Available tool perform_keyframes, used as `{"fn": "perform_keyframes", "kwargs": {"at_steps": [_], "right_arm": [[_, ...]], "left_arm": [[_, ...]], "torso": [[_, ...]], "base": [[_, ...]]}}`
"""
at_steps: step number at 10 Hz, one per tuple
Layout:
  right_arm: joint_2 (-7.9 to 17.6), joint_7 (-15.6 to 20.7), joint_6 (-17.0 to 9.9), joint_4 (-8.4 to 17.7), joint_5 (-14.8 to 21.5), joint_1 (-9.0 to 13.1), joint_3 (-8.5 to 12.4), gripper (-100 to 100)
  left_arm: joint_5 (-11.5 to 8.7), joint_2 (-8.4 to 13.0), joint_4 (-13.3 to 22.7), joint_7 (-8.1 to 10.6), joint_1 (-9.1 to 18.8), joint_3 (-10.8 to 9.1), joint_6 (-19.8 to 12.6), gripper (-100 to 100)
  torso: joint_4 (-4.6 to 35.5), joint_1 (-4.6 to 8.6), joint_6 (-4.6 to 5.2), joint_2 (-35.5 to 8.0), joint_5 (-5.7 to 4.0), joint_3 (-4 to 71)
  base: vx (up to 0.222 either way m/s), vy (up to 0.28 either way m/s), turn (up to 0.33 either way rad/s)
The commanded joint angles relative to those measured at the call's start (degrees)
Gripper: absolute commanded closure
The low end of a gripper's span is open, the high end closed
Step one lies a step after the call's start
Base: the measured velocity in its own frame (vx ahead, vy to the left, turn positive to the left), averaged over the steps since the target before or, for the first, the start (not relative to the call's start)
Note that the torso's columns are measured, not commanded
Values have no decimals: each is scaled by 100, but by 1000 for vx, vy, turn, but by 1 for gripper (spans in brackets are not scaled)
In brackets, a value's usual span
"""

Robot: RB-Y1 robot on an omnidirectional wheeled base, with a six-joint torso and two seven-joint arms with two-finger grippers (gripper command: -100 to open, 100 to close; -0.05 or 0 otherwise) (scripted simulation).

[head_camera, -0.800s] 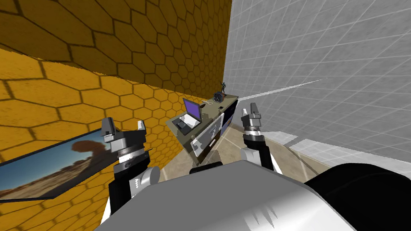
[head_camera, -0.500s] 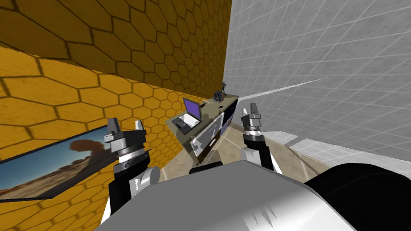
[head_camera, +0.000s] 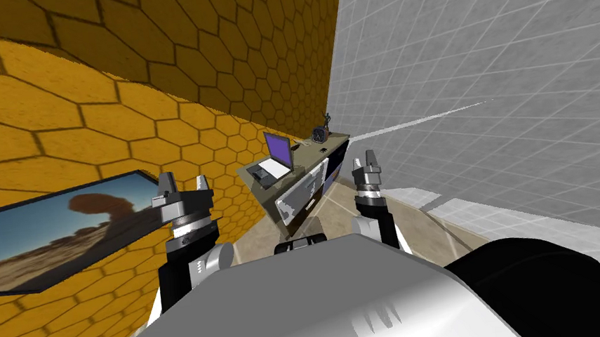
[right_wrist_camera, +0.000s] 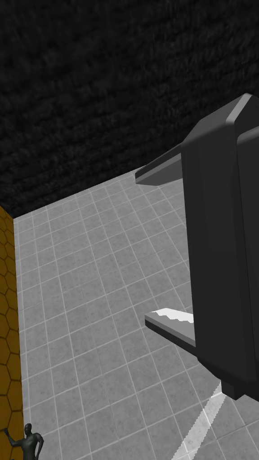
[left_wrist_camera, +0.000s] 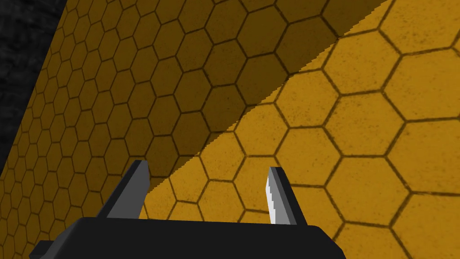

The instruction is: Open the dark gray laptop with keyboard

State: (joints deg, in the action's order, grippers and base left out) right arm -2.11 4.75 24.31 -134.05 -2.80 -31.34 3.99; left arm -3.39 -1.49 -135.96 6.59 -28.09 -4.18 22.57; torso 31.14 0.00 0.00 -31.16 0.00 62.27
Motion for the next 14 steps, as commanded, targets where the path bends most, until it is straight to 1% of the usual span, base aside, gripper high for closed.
{"fn": "perform_keyframes", "kwargs": {"at_steps": [1,2,3,4,6,8,11,12,14], "right_arm": [[0,0,0,0,0,0,0,0],[0,0,0,0,0,0,0,0],[0,0,0,2,0,0,0,0],[-1,0,-1,3,0,-1,-1,0],[-1,0,-1,3,0,-1,-1,0],[-2,0,-1,3,0,-1,-1,0],[-2,0,-1,3,0,-1,-2,0],[-2,0,-1,3,0,-1,-2,0],[-1,0,-1,3,0,-1,-1,0]], "left_arm": [[0,0,0,0,0,0,0,0],[-44,235,7,39,10,-35,-69,-100],[-89,400,13,79,19,-69,-139,-100],[-149,564,20,130,30,-113,-229,-100],[-307,859,35,266,54,-227,-465,-100],[-511,1101,50,438,80,-370,-763,-100],[-886,1384,67,751,122,-623,-1246,-100],[-886,1384,67,751,122,-623,-1301,-100],[-1167,1543,74,988,155,-815,-1644,-100]], "torso": [[423,0,0,-423,0,846],[846,0,0,-846,0,1692],[1035,5,-1,-1041,-1,2086],[1092,10,-1,-1095,-3,2197],[1112,12,0,-1109,-3,2230],[1115,15,0,-1115,-5,2229],[1113,6,0,-1111,-2,2232],[1115,15,0,-1115,-4,2228],[1113,-21,-1,-1108,7,2233]], "base": [[0,0,0],[-1,-21,38],[-11,-48,79],[-9,-64,84],[-7,-107,109],[-15,-148,134],[-2,-188,164],[4,-161,56],[11,-135,140]]}}
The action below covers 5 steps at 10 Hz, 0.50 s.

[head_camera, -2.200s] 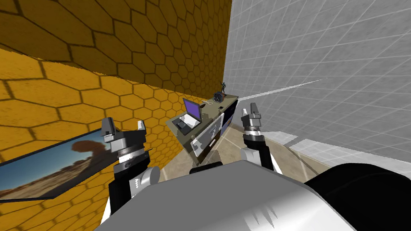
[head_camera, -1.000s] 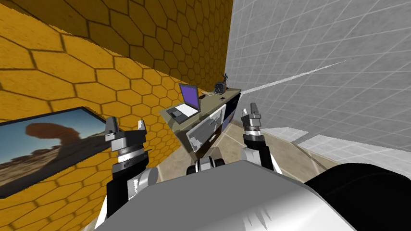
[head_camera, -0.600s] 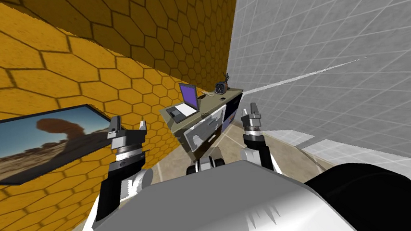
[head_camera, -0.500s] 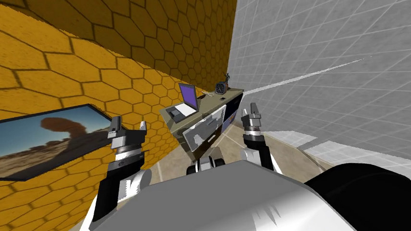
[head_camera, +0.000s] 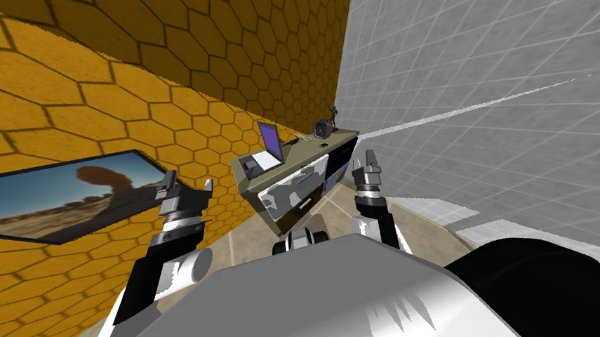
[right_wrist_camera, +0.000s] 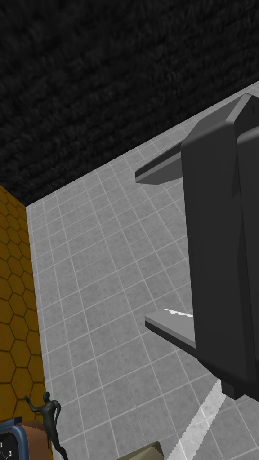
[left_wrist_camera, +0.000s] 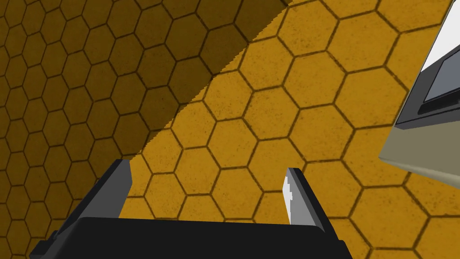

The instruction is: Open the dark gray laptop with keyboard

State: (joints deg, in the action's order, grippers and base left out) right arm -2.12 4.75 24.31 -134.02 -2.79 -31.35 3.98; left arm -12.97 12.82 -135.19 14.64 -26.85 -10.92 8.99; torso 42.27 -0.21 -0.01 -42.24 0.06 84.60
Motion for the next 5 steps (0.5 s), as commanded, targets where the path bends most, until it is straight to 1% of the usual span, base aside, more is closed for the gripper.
{"fn": "perform_keyframes", "kwargs": {"at_steps": [1,3,4,5], "right_arm": [[0,0,0,0,0,0,0,0],[0,0,0,0,0,0,0,0],[-1,0,0,0,0,0,-1,0],[0,0,0,0,0,1,-1,0]], "left_arm": [[-209,112,-2,182,31,-140,-348,-100],[-504,267,5,434,76,-348,-741,-100],[-504,267,5,434,76,-348,-781,-100],[-653,345,9,565,105,-458,-1007,-100]], "torso": [[0,15,0,0,-4,0],[2,25,1,-6,-7,-4],[3,37,0,-12,-11,-7],[2,25,3,-4,-8,-4]], "base": [[9,-128,72],[-10,-165,134],[-2,-161,83],[27,-180,120]]}}
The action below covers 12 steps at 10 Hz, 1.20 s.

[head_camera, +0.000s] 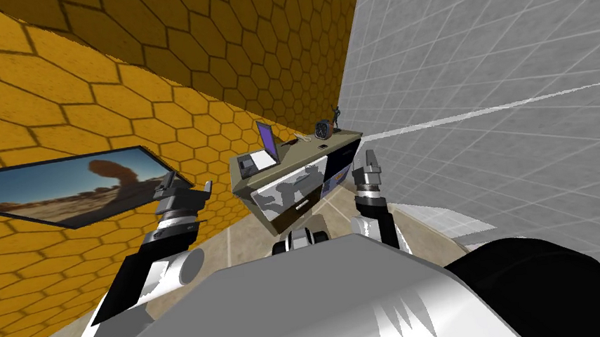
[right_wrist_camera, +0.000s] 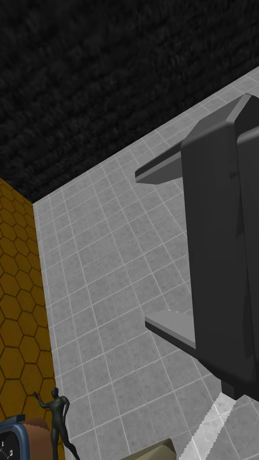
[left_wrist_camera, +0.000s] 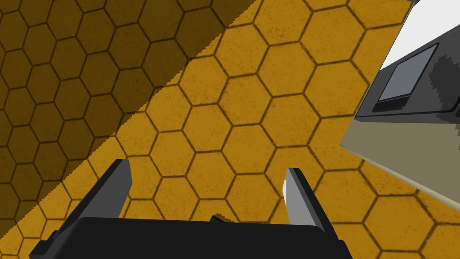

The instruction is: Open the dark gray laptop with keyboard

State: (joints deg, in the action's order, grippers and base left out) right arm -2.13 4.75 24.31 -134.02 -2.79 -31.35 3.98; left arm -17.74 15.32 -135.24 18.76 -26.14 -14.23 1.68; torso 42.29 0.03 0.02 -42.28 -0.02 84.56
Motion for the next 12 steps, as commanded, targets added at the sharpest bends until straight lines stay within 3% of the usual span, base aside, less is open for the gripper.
{"fn": "perform_keyframes", "kwargs": {"at_steps": [1,3,4,6,7,12], "right_arm": [[0,0,0,0,0,-1,0,0],[0,0,0,0,0,-1,1,0],[0,0,0,0,0,-1,0,0],[0,0,0,0,0,-1,0,0],[0,0,0,0,0,-1,0,0],[1,0,0,0,0,-1,1,0]], "left_arm": [[-176,95,14,154,35,-127,-275,-100],[-473,254,26,421,110,-358,-635,-100],[-473,254,26,421,110,-358,-739,-100],[-761,421,46,692,213,-604,-1107,-100],[-761,421,46,692,213,-604,-1217,-100],[-1162,680,96,1102,425,-999,-1930,-100]], "torso": [[-3,1,-3,10,1,7],[-1,-11,-3,2,5,3],[-2,8,-3,6,-1,4],[0,-1,-3,-4,2,-1],[0,12,-2,-2,-2,-1],[-1,-3,-1,0,1,2]], "base": [[19,-134,69],[25,-166,143],[31,-155,76],[19,-195,128],[26,-167,70],[44,-121,75]]}}
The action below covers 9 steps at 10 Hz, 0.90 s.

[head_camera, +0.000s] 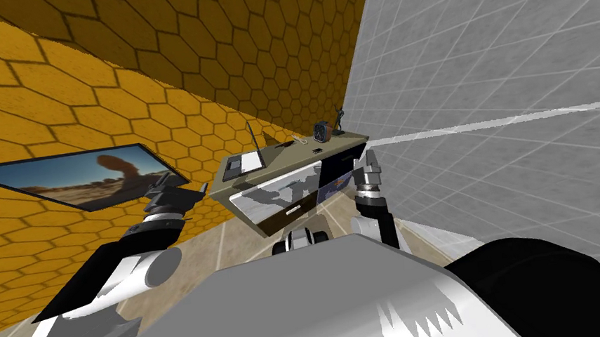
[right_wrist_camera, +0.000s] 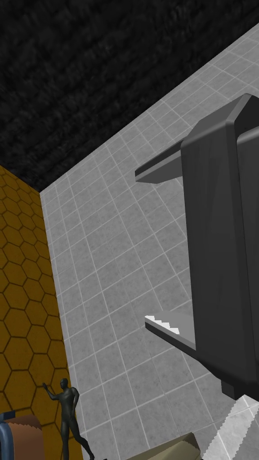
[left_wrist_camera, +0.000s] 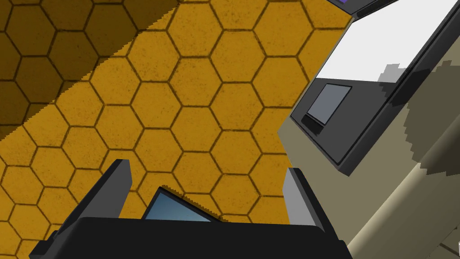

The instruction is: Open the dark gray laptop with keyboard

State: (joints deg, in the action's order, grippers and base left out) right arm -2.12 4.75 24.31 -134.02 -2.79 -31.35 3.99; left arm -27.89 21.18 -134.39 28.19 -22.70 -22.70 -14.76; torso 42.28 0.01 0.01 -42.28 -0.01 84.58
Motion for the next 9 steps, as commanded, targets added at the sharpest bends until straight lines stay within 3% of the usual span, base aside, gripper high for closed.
{"fn": "perform_keyframes", "kwargs": {"at_steps": [1,3,6,9], "right_arm": [[0,0,0,0,0,0,0,0],[0,0,0,0,0,0,0,0],[0,0,0,0,0,0,0,0],[0,0,0,0,0,0,0,0]], "left_arm": [[-148,94,11,159,82,-153,-306,-100],[-390,263,56,429,262,-429,-683,-100],[-503,345,81,562,361,-570,-1044,-100],[-713,502,136,824,577,-852,-1524,-100]], "torso": [[0,8,-1,3,-1,1],[0,2,-1,3,0,0],[3,-8,-1,-8,3,-6],[0,-9,0,-1,3,0]], "base": [[37,-122,56],[85,-161,105],[54,-142,44],[63,-124,49]]}}
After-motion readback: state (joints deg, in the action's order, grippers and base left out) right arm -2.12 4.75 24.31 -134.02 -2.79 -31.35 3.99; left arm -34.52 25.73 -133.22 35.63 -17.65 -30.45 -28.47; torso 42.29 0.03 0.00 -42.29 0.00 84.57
